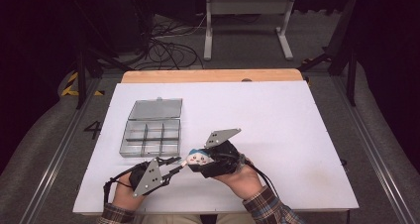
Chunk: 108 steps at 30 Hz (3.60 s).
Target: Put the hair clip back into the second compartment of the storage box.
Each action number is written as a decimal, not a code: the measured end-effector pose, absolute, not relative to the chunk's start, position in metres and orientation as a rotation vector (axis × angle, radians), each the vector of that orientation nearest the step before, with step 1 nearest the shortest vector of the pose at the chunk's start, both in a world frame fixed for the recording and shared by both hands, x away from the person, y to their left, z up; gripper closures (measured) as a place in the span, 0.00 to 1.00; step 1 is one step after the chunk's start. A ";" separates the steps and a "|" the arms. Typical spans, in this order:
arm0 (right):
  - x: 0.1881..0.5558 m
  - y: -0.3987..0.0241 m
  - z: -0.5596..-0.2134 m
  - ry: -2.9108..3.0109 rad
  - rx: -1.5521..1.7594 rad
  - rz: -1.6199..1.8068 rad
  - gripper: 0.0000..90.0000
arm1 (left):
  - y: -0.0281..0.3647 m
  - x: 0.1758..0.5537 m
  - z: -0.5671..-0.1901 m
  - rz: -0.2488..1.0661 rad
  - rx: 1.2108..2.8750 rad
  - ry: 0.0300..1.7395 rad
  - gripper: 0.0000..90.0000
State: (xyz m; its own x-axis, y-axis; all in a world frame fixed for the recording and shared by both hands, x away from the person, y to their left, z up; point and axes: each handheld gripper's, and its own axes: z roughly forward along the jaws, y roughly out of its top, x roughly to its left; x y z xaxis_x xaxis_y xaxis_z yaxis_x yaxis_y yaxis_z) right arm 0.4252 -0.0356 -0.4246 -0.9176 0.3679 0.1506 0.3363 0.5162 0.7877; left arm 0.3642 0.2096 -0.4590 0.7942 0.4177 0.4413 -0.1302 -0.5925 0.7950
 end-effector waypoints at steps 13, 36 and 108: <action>0.429 -0.035 -0.426 2.753 0.689 1.409 0.50 | 0.208 0.362 -0.459 0.786 2.119 0.192 0.89; 0.433 -0.036 -0.423 2.721 0.698 1.459 0.42 | 0.207 0.363 -0.459 0.697 2.138 0.169 0.98; 0.429 -0.139 -0.432 2.195 0.773 1.578 0.04 | 0.252 0.383 -0.454 0.731 2.016 0.648 0.98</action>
State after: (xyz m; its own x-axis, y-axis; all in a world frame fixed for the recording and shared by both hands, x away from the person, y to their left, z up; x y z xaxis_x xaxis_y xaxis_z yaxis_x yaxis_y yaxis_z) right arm 0.4293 -0.1391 -0.4320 -0.7992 0.5992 0.0473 0.2356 0.2399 0.9418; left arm 0.3827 0.2522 -0.4536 0.6919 0.6778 0.2486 0.1661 -0.4845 0.8589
